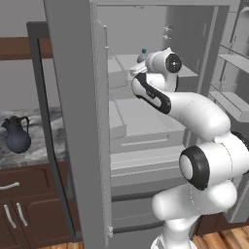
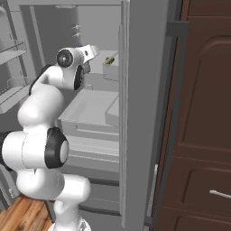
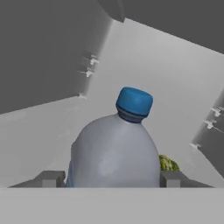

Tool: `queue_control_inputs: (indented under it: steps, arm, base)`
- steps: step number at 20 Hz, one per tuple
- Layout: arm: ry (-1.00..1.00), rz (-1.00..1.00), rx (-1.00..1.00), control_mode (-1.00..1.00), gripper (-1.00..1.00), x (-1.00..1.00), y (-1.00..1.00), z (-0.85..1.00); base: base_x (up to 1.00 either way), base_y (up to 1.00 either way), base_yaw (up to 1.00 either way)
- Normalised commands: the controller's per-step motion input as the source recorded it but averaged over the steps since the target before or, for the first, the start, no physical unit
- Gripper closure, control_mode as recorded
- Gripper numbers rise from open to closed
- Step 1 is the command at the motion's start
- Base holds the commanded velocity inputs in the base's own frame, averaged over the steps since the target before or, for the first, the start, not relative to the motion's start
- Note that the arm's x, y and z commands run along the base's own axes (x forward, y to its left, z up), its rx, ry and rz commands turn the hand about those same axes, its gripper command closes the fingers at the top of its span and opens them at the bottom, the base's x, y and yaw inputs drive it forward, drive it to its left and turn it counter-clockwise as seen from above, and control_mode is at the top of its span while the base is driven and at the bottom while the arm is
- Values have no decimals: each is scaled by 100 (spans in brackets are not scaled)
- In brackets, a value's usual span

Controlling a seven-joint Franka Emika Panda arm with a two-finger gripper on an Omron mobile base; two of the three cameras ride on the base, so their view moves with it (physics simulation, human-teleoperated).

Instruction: Move the tacos and bottled water from the second highest shelf to the top shelf to make space. Then, place the pitcher from the counter on the cleared second highest shelf.

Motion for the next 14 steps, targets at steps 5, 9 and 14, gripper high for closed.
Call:
queue_control_inputs:
  steps: [5, 9, 14]
  arm:
    - [-4, 0, 2, -100, 100, 48, 0, -39]
    - [-6, 0, 12, -100, 100, 53, -9, -17]
    - [-1, 0, 11, -100, 100, 56, -9, -20]
  base:
    - [0, 0, 0]
    - [0, 0, 0]
    - [0, 0, 0]
